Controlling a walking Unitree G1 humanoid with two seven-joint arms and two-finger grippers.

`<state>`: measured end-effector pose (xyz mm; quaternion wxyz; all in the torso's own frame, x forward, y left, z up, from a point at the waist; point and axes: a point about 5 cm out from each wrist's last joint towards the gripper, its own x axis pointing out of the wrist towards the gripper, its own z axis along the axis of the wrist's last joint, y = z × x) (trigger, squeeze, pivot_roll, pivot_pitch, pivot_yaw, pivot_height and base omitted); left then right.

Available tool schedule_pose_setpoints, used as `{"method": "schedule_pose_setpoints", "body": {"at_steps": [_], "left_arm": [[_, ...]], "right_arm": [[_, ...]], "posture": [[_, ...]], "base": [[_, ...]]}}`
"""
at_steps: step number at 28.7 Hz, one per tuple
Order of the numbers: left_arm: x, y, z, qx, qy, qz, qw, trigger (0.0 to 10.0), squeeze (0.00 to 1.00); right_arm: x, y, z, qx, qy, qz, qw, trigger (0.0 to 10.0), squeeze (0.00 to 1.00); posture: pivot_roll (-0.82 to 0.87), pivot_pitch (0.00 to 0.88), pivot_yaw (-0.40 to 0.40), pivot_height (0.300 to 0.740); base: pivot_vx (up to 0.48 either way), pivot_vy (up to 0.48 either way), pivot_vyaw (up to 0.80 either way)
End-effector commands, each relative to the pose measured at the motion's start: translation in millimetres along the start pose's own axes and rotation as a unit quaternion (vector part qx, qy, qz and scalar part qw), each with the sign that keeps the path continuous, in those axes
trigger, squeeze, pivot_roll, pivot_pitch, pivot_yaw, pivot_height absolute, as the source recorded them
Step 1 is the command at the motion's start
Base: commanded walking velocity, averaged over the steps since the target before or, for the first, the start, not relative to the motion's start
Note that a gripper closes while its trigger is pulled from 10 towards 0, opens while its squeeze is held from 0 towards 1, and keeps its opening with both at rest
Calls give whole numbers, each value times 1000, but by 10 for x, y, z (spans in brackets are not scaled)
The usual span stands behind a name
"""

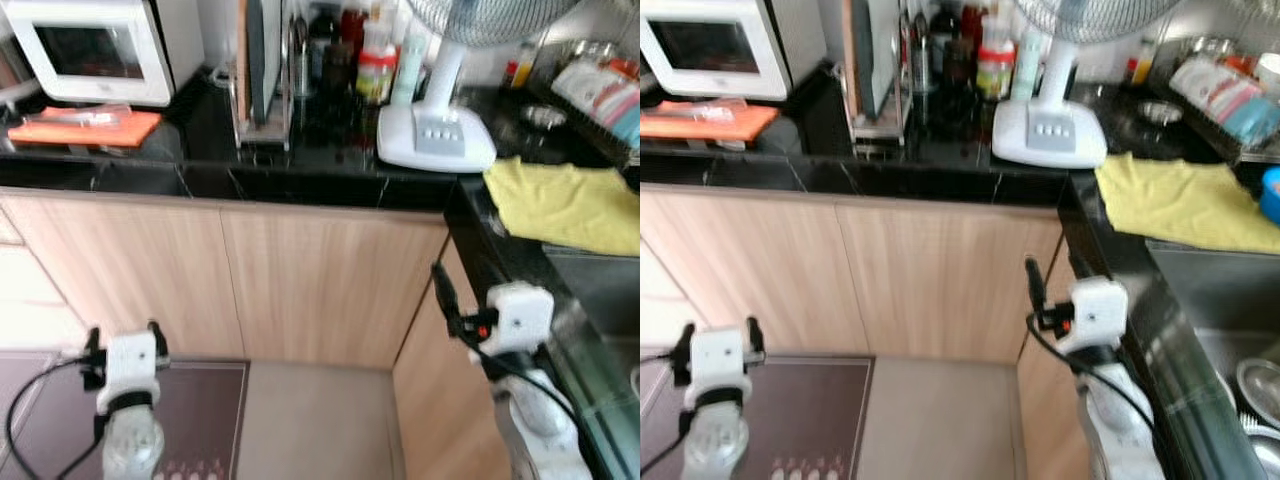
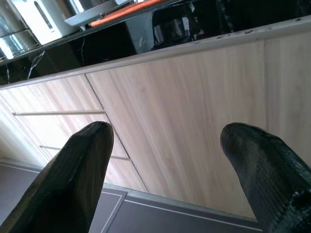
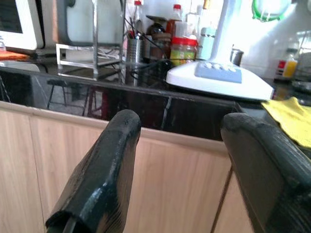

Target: Kitchen organization

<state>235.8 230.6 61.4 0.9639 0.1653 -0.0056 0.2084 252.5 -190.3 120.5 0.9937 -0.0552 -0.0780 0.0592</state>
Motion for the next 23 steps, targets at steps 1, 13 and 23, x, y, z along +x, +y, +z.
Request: {"method": "schedule_pose_setpoints", "body": {"at_steps": [1, 13, 23], "left_arm": [[8, 42, -35, 4, 5, 5, 1000, 10000, 0], [6, 45, -36, 3, 6, 6, 1000, 10000, 0], [-10, 21, -79, 3, 16, -3, 1000, 10000, 0]], "right_arm": [[30, 40, 27, 7, -7, 8, 1000, 10000, 0], [49, 33, -5, 13, 0, 6, 1000, 10000, 0], [11, -4, -184, 30, 31, -13, 999, 10000, 0]], "posture": [[60, 0, -51, 740], [62, 0, -55, 740], [64, 12, -54, 740]], "base": [[0, 472, 0], [0, 472, 0], [0, 472, 0]]}}
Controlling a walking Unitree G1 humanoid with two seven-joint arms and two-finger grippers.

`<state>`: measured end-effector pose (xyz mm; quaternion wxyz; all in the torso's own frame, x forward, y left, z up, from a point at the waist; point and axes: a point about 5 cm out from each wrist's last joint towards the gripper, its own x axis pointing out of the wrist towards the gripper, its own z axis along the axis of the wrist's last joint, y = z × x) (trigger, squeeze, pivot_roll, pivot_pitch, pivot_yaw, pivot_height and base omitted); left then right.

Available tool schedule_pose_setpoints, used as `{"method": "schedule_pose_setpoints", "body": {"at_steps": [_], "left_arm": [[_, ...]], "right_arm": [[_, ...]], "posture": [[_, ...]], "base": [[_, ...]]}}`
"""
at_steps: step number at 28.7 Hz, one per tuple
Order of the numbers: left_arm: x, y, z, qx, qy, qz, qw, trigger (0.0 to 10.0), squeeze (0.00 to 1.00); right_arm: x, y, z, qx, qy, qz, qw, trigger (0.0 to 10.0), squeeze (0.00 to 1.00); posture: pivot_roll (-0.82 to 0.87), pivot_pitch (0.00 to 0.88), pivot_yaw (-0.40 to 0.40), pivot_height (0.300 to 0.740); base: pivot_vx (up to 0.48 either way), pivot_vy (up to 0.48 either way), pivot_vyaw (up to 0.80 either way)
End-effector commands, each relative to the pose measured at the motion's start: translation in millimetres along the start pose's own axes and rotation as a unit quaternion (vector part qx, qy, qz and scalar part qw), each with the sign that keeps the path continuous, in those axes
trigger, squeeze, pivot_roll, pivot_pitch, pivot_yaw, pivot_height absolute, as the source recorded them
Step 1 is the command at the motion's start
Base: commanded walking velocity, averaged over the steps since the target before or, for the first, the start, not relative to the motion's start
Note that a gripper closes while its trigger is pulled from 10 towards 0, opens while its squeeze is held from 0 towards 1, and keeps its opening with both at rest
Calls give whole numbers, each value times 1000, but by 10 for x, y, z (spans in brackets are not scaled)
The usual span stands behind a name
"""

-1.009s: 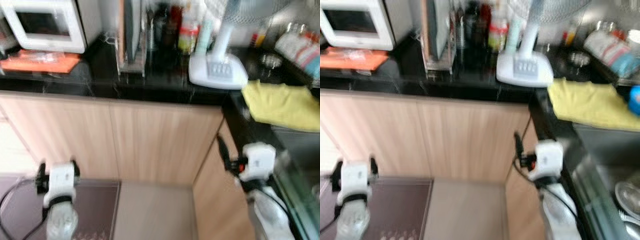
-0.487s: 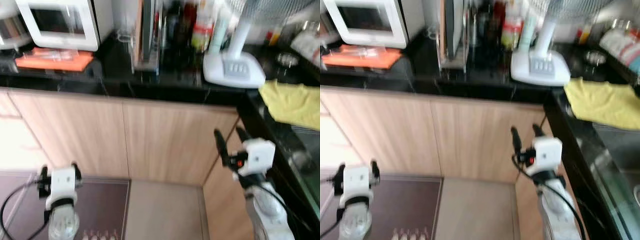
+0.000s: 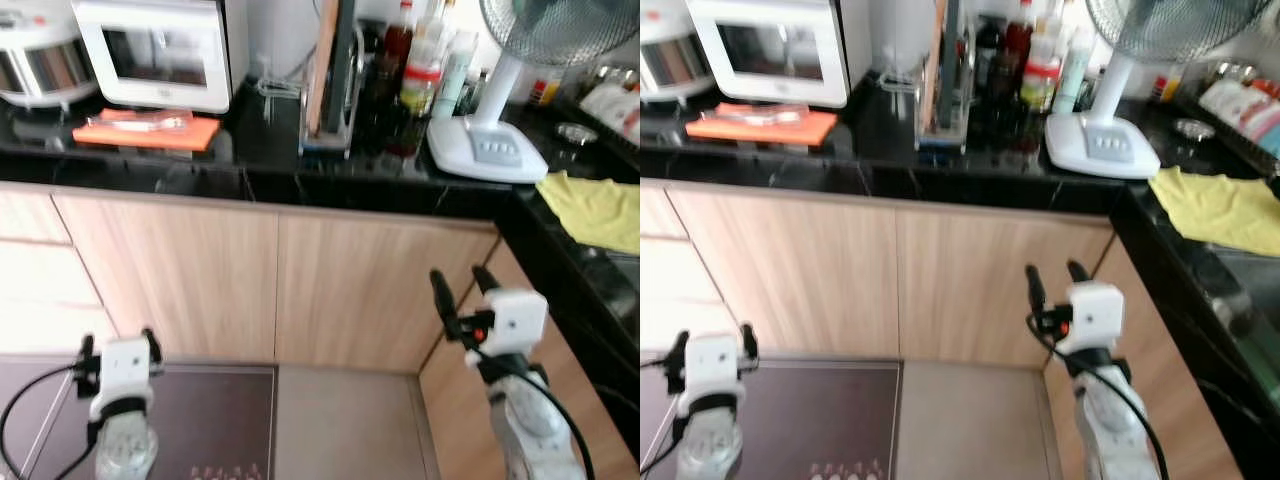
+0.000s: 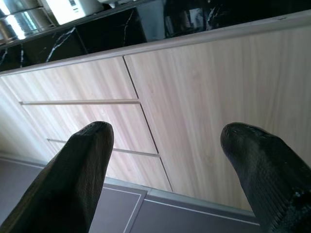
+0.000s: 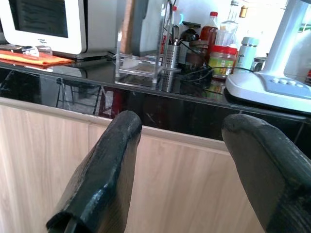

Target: Kitchen organization

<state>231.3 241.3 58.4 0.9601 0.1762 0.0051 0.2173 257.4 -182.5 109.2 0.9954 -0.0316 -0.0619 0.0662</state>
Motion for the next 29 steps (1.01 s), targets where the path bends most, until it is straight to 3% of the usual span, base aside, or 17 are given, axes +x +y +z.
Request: {"method": "schedule_pose_setpoints", "body": {"at_steps": [1, 6, 11, 13, 18, 22, 24, 25, 29], "left_arm": [[-11, -109, -49, -12, 15, -21, 1000, 10000, 0], [-6, -195, -161, -28, 45, -46, 998, 10000, 0], [14, -378, -339, -25, 98, -122, 987, 10000, 0], [-30, -465, -491, -11, 142, -166, 976, 10000, 0], [-167, -570, -687, -1, 200, -224, 954, 10000, 0], [-330, -611, -860, 23, 245, -254, 935, 10000, 0], [-348, -618, -878, 25, 249, -261, 932, 10000, 0], [-403, -621, -937, 32, 266, -269, 925, 10000, 0], [-441, -602, -996, 40, 285, -273, 918, 10000, 0]], "right_arm": [[-40, -119, -180, 16, 37, -33, 999, 10000, 0], [-84, -148, -424, 28, 84, -52, 995, 10000, 0], [-211, -114, -804, 36, 162, -46, 985, 10000, 0], [-316, -99, -1053, 49, 218, -53, 973, 10000, 0], [-506, -18, -1351, 56, 299, -43, 952, 10000, 0], [-763, 61, -1600, 58, 385, -46, 920, 10000, 0], [-798, 63, -1629, 59, 396, -51, 915, 10000, 0], [-903, 96, -1698, 61, 422, -50, 903, 10000, 0], [-996, 123, -1755, 63, 443, -48, 893, 10000, 0]], "posture": [[64, 16, -55, 740], [66, 16, -57, 740], [62, 14, -57, 740], [66, 11, -57, 740], [71, 11, -58, 740], [72, 9, -59, 740], [72, 9, -59, 740], [82, 2, -59, 740], [90, 0, -59, 740]], "base": [[0, 472, 0], [0, 472, 0], [0, 474, 0], [0, 476, 0], [0, 476, 0], [0, 473, 0], [0, 472, 0], [0, 472, 0], [0, 472, 0]]}}
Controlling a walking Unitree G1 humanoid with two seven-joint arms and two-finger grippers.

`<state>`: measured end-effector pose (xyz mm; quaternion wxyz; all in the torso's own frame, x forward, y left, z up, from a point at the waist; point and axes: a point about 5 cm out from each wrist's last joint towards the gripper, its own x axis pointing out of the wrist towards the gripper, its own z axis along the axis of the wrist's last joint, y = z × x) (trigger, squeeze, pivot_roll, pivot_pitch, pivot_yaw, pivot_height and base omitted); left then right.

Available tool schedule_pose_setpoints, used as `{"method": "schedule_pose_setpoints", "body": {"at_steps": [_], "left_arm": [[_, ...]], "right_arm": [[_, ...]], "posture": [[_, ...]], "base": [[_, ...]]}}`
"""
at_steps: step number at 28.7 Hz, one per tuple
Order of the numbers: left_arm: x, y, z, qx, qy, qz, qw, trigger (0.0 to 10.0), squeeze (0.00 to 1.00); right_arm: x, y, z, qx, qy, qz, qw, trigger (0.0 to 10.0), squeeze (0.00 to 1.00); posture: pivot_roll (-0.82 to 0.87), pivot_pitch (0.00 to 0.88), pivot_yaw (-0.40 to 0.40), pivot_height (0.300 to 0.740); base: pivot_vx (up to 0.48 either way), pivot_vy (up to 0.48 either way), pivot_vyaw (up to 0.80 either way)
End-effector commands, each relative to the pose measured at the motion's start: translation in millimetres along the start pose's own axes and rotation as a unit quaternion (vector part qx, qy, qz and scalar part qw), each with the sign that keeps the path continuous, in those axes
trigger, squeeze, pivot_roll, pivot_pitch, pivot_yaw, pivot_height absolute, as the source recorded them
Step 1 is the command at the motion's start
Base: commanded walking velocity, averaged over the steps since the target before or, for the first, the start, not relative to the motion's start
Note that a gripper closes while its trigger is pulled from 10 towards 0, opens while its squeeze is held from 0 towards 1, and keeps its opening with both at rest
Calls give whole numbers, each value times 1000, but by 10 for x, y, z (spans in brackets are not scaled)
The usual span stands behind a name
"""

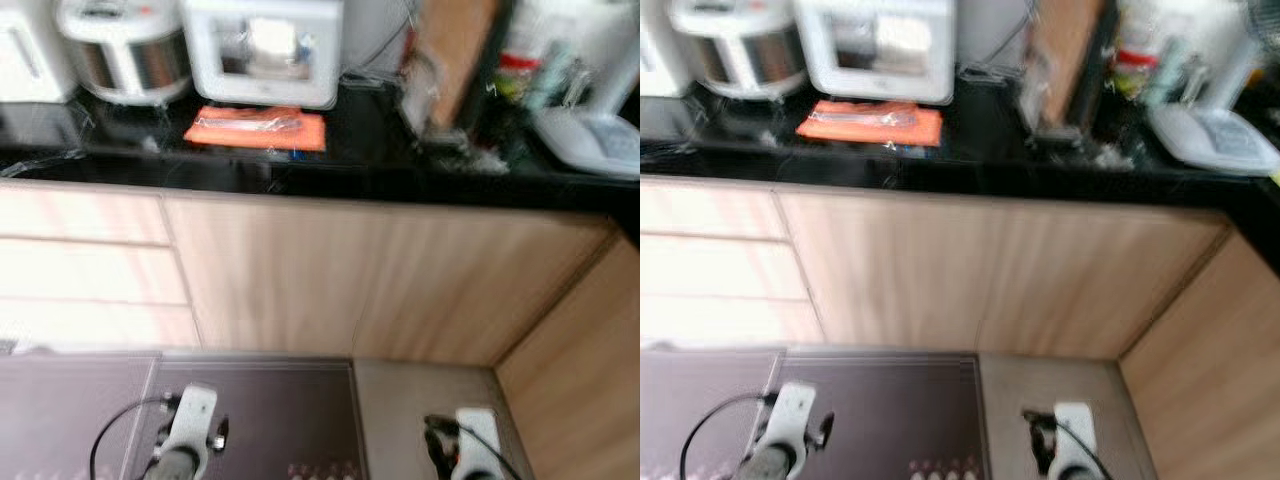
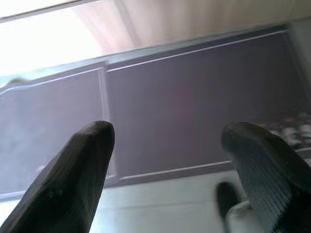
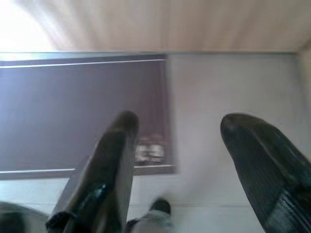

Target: Kitchen organization

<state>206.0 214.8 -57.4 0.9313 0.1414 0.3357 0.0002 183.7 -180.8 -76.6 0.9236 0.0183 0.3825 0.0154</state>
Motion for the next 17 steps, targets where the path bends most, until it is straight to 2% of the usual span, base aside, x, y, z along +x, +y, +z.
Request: {"method": "schedule_pose_setpoints", "body": {"at_steps": [1, 4, 8, 13, 16, 17], "left_arm": [[10, -65, -8, -9, 9, -7, 1000, 10000, 0], [5, -40, -52, -16, 23, 2, 1000, 10000, 0], [-19, -50, -144, -2, 45, -4, 999, 10000, 0], [-40, -25, -202, -4, 56, 0, 998, 10000, 0], [-48, -20, -219, -4, 56, 1, 998, 10000, 0], [-49, -18, -220, -4, 56, 2, 998, 10000, 0]], "right_arm": [[-33, -127, -76, 1, 18, -22, 1000, 10000, 0], [-31, -118, -91, 1, 22, -23, 999, 10000, 0], [-7, -81, -70, 15, 25, -20, 999, 10000, 0], [-6, -86, -74, 16, 28, -24, 999, 10000, 0], [-13, -83, -76, -6, 23, -14, 1000, 10000, 0], [-14, -81, -78, -14, 23, -12, 1000, 10000, 0]], "posture": [[95, 0, -59, 740], [102, 0, -60, 740], [103, 0, -58, 740], [110, 0, -53, 740], [115, 0, -54, 740], [116, 0, -54, 740]], "base": [[0, 472, 0], [0, 472, 0], [0, 469, 0], [0, 466, -715], [0, 465, 0], [0, 465, 800]]}}
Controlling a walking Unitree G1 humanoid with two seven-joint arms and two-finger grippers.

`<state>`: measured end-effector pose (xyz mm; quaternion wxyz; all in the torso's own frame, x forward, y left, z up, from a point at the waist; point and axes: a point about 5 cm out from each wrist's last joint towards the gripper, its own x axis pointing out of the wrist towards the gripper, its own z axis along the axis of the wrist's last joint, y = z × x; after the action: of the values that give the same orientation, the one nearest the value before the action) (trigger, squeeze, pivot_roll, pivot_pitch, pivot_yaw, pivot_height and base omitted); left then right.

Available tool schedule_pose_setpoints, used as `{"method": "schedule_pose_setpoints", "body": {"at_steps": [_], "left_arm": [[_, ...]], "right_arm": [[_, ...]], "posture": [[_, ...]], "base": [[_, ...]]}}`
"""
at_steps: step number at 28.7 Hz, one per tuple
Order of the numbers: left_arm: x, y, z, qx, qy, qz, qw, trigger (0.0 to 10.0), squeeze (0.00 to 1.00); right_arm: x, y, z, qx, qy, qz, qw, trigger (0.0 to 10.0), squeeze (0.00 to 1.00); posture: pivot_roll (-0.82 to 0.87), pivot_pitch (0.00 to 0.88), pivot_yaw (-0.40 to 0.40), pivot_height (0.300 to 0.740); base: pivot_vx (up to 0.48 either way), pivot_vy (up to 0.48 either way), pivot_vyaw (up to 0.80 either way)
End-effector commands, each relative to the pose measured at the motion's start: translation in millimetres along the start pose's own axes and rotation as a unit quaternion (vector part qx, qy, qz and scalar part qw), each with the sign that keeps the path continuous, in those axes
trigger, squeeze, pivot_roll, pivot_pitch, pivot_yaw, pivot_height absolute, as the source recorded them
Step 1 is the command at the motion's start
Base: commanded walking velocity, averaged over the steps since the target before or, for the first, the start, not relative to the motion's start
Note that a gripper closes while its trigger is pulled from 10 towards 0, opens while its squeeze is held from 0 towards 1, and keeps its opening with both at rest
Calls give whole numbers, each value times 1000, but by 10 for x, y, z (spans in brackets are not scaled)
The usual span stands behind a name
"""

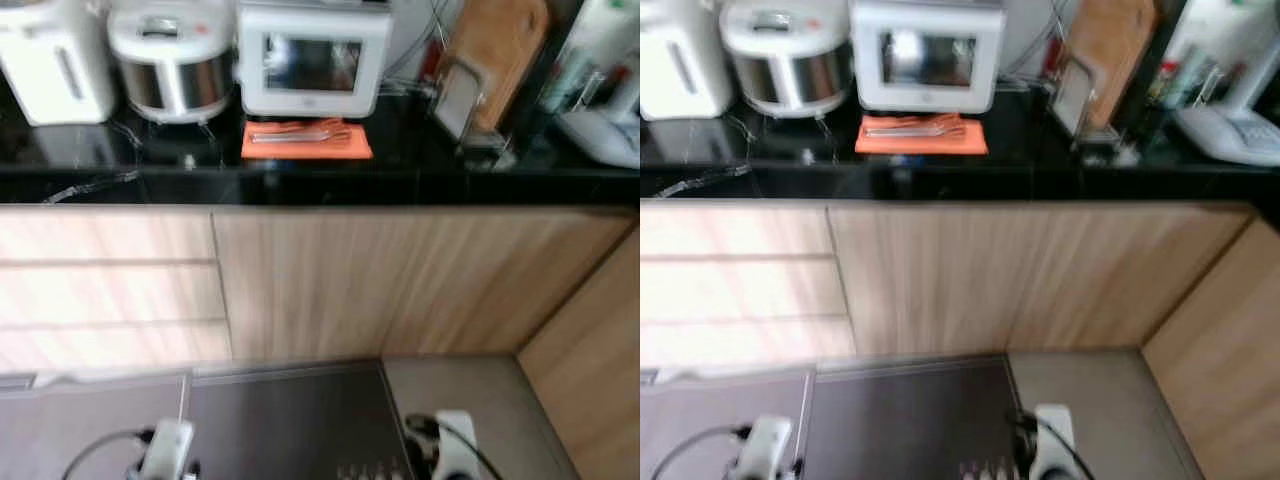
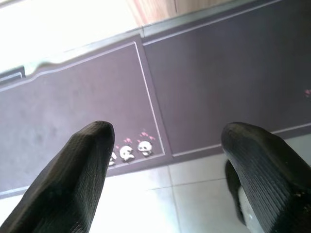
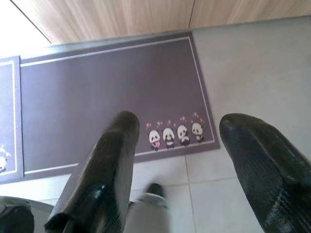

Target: Kitchen organization

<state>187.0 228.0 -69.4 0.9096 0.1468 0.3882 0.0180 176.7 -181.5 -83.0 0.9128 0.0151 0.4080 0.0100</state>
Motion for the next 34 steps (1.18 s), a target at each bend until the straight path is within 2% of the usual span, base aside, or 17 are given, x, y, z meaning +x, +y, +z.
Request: {"method": "schedule_pose_setpoints", "body": {"at_steps": [1, 5, 10, 15, 19, 22, 24, 31, 34], "left_arm": [[6, -93, 21, -5, -2, -9, 1000, 10000, 0], [6, -84, 19, -6, -2, -7, 1000, 10000, 0], [16, -82, 47, -5, -4, -7, 1000, 10000, 0], [21, -85, 62, -6, -6, -7, 1000, 10000, 0], [25, -86, 74, -7, -7, -5, 1000, 10000, 0], [24, -88, 73, -8, -7, -4, 1000, 10000, 0], [23, -103, 69, -8, -7, -5, 1000, 10000, 0], [24, -123, 75, -7, -8, -5, 1000, 10000, 0], [25, -120, 80, -7, -9, -5, 1000, 10000, 0]], "right_arm": [[-10, -71, 15, -19, -5, -5, 1000, 10000, 0], [-14, -66, 0, -27, -3, -4, 1000, 10000, 0], [-28, -63, -57, -13, 7, -3, 1000, 10000, 0], [-38, -78, -89, 0, 12, -11, 1000, 10000, 0], [-41, -81, -91, -16, 10, -10, 1000, 10000, 0], [-37, -61, -93, -45, 16, -3, 999, 10000, 0], [-46, -67, -126, -27, 21, -9, 999, 10000, 0], [-88, -113, -219, -27, 32, -10, 999, 10000, 0], [-115, -164, -265, -13, 36, -13, 999, 10000, 0]], "posture": [[117, 0, -54, 740], [119, 0, -55, 740], [121, 0, -58, 740], [122, 0, -59, 740], [126, 5, -62, 740], [125, 7, -63, 740], [125, 8, -64, 740], [126, 14, -64, 740], [125, 15, -63, 740]], "base": [[0, 465, 800], [0, 462, 800], [0, 458, 766], [0, 454, 0], [0, 454, 0], [0, 454, 800], [0, 454, 800], [0, 454, 800], [0, 439, 148]]}}
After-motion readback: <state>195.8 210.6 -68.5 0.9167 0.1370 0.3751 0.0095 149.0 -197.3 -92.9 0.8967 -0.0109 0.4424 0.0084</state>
